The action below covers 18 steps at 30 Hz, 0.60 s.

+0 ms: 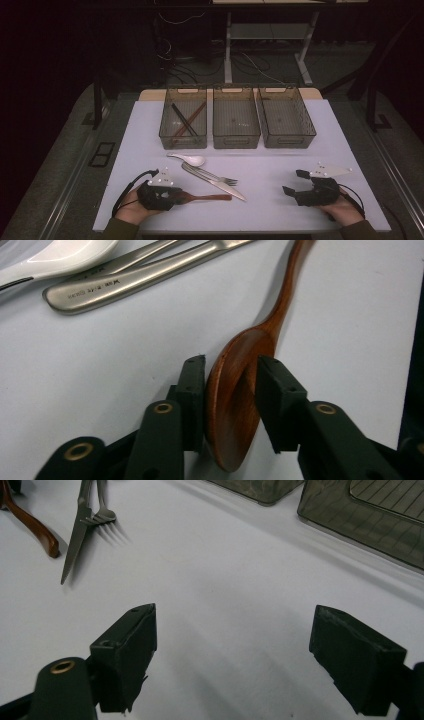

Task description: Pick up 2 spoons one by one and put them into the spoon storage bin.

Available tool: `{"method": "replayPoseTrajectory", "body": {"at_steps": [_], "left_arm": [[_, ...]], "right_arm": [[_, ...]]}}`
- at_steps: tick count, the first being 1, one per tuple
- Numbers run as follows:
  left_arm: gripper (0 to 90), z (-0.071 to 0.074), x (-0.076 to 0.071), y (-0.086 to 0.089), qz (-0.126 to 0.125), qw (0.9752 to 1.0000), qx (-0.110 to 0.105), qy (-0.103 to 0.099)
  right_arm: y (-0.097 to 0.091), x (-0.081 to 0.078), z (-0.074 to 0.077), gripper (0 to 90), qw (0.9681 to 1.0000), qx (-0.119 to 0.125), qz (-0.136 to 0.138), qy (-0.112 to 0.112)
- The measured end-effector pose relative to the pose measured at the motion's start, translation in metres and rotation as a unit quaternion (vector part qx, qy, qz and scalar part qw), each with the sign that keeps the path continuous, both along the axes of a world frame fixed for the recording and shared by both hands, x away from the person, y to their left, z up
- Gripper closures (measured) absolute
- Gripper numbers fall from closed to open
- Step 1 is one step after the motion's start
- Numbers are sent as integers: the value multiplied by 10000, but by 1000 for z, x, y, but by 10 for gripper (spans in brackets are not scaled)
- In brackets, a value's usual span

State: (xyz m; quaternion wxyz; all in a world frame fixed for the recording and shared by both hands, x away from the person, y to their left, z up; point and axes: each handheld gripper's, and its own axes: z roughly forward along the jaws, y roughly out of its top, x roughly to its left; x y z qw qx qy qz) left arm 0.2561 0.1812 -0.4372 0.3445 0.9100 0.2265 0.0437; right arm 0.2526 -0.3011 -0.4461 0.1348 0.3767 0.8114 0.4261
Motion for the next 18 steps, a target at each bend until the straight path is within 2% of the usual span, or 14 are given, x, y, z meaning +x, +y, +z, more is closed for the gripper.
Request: {"method": "replayPoseTrajectory", "body": {"at_steps": [8, 18], "left_arm": [[798, 3, -2, 5, -241, 9996, -138, 37], [804, 5, -1, 5, -301, 9992, -228, 105]], "right_arm": [[0, 0, 0, 185, 10000, -2, -7, 4], [0, 0, 0, 185, 10000, 4, 2, -8]]}}
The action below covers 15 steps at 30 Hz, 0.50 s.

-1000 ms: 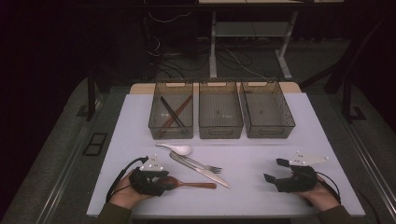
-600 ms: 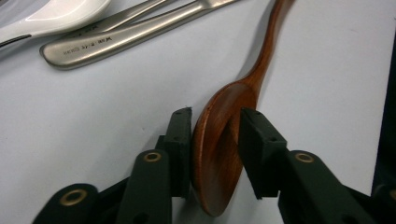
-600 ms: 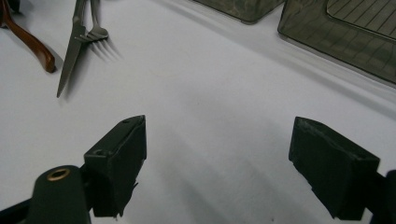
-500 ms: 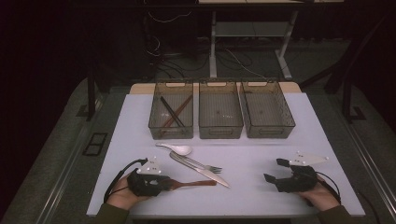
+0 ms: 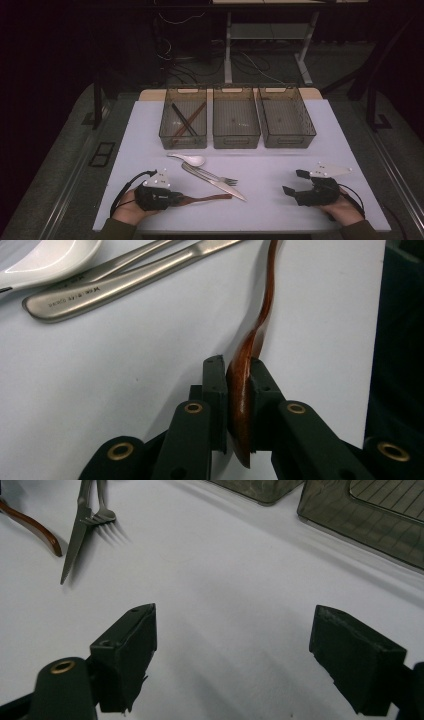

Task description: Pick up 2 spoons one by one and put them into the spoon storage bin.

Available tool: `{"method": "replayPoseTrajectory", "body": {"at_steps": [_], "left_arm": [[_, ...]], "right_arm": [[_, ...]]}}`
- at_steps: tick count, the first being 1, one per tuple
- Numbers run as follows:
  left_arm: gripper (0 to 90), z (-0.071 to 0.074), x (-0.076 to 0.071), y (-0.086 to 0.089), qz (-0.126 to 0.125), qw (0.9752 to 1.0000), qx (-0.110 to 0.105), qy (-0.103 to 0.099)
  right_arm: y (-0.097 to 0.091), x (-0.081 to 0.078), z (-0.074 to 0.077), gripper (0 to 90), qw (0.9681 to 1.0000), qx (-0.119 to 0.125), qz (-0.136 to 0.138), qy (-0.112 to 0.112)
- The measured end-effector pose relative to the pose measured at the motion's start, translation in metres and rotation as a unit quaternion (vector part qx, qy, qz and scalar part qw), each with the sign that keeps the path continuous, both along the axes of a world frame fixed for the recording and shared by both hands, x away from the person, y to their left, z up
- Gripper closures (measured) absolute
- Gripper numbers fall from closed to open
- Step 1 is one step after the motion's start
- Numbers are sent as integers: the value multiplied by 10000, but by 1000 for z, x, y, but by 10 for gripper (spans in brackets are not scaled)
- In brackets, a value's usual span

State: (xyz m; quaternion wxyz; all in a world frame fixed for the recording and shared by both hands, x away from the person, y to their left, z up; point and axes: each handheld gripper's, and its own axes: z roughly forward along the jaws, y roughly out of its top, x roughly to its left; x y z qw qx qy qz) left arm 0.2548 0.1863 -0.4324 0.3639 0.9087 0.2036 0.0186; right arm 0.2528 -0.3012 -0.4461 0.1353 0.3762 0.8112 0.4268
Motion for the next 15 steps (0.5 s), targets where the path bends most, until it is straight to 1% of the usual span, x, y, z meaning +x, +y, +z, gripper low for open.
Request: {"method": "replayPoseTrajectory", "body": {"at_steps": [4, 6, 8, 11, 12, 15], "left_arm": [[805, 3, 0, 2, 24, 9999, -137, -12], [805, 5, 1, 3, 29, 9997, -231, 5], [806, 7, 1, 3, 37, 9996, -298, -2], [806, 10, 1, 4, 50, 9992, -396, -43], [806, 10, 1, 4, 67, 9989, -467, -55], [806, 14, 2, 3, 80, 9984, -549, -110]], "right_arm": [[1, 0, 0, 183, 10000, 2, 33, 1], [3, -1, -1, 161, 10000, 5, 97, -3], [5, -1, -1, 138, 9998, 80, 155, -50], [6, -1, 0, 110, 9995, 257, 193, -67], [7, -1, 0, 109, 9994, 277, 196, -69], [10, -2, 1, 103, 9993, 318, 184, -100]]}}
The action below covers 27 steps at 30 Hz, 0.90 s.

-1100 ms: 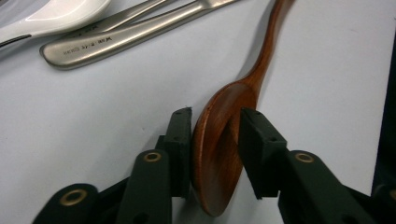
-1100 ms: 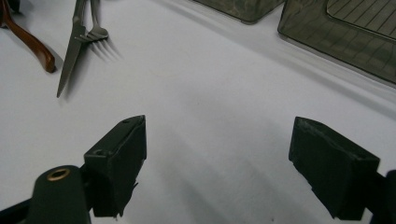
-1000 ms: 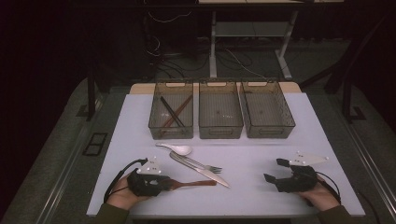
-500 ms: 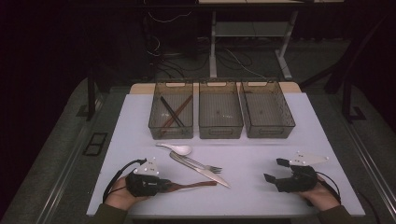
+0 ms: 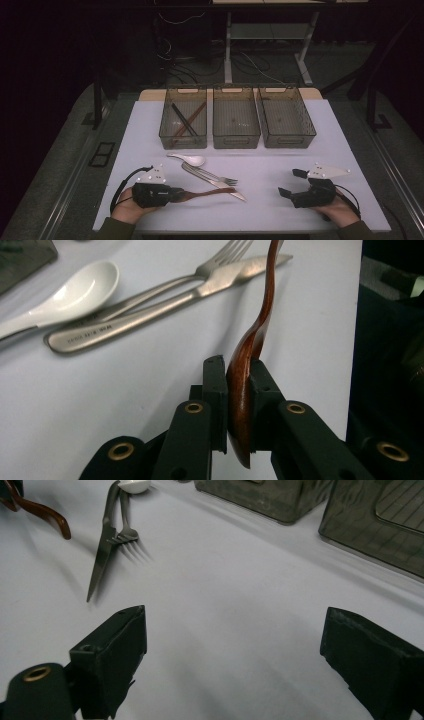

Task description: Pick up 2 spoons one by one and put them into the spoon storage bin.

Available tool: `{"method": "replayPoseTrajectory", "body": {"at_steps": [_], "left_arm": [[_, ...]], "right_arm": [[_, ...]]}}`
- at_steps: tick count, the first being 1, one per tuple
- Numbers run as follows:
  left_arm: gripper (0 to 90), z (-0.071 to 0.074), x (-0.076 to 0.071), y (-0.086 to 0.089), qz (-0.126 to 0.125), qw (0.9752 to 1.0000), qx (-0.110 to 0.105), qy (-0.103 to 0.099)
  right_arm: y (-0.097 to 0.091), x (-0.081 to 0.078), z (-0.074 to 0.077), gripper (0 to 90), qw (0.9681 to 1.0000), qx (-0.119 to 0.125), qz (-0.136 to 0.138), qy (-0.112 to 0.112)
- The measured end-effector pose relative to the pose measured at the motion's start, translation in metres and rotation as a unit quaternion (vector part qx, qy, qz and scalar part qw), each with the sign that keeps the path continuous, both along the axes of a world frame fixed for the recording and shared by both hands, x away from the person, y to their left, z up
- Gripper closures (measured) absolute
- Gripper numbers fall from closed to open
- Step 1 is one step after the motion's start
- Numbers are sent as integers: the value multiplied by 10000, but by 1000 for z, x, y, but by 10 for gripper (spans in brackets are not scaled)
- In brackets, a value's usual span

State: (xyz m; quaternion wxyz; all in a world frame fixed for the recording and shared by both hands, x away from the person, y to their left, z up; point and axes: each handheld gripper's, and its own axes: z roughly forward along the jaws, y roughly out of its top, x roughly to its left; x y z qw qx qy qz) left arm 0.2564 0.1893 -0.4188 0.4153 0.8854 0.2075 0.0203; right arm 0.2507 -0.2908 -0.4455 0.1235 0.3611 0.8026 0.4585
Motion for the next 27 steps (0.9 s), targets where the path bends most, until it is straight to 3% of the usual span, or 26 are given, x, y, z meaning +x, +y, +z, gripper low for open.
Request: {"method": "replayPoseTrajectory", "body": {"at_steps": [11, 18, 27], "left_arm": [[806, 11, 7, -8, 355, 9987, -340, -105], [806, 19, 18, -15, 787, 9954, -461, -286], [806, 27, 40, -31, 1172, 9911, -410, -479]], "right_arm": [[6, -1, -2, 90, 9999, -120, 42, -11], [4, -1, -2, 90, 9999, -136, -2, -39], [4, -1, -2, 90, 9999, -149, -15, -37]]}}
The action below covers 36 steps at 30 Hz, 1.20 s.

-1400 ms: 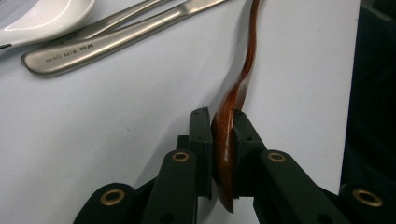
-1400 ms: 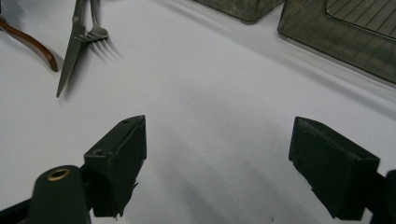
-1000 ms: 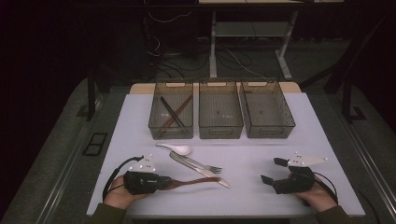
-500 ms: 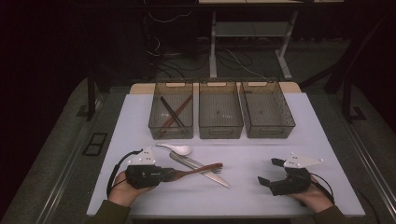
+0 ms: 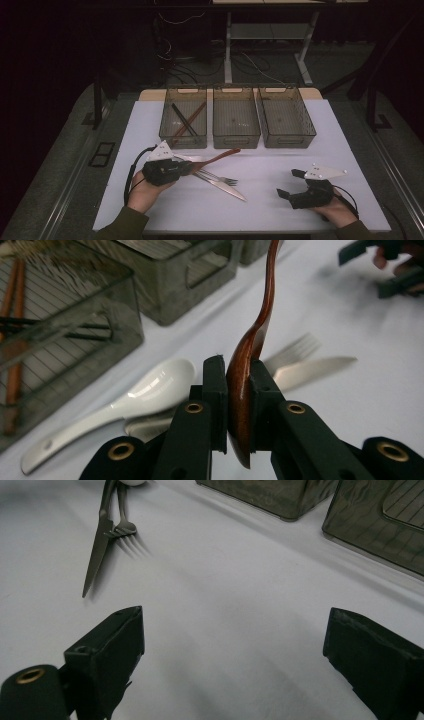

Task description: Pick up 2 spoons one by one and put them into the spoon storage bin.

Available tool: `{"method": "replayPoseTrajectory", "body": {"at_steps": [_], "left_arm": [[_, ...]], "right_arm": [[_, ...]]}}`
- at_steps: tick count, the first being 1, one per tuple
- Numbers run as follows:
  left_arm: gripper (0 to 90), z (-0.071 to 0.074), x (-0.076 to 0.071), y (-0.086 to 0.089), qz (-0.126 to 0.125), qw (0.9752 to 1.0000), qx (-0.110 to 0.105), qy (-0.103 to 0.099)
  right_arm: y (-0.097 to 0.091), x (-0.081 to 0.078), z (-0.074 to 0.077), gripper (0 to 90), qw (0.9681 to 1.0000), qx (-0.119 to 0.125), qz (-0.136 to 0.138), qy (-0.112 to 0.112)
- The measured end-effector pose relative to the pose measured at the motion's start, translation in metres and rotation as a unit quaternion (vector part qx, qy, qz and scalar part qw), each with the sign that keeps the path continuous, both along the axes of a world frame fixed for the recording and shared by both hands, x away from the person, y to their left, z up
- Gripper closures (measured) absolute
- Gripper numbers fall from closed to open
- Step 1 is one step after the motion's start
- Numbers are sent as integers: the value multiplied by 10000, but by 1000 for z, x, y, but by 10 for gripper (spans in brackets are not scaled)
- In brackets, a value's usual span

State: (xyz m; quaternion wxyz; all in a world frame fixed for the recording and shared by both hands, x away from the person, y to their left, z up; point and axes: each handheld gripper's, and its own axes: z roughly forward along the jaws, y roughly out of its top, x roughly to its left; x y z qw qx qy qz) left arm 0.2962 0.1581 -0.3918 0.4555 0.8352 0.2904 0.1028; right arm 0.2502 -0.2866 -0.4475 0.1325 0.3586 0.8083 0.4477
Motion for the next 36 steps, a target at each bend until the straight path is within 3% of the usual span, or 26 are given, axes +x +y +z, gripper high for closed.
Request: {"method": "replayPoseTrajectory", "body": {"at_steps": [12, 22, 24, 25, 26, 27, 32, 35, 36], "left_arm": [[806, 18, 41, -28, 174, 9995, -155, -208], [806, 27, 80, -66, 506, 9983, 38, -274], [805, 27, 89, -75, 562, 9979, 185, -276], [805, 27, 92, -79, 585, 9977, 99, -316], [805, 27, 96, -81, 595, 9975, 165, -333], [805, 26, 100, -87, 699, 9970, 47, -325], [805, 23, 118, -101, 808, 9959, 217, -358], [805, 20, 127, -107, 917, 9952, 146, -324], [804, 19, 131, -108, 914, 9951, 220, -311]], "right_arm": [[-3, 0, 1, 90, 10000, 51, -44, -2], [-5, -1, 1, 90, 9999, 72, -81, -15], [-6, -1, 1, 90, 9999, 88, -78, -20], [-6, -1, 1, 90, 9999, 91, -77, -18], [-6, -1, 1, 90, 9999, 86, -72, -24], [-6, -1, 1, 90, 9999, 88, -70, -27], [-7, -1, 2, 90, 9999, 101, -64, -33], [-8, -1, 2, 90, 9999, 111, -81, -19], [-9, -1, 2, 90, 9999, 109, -77, -21]]}}
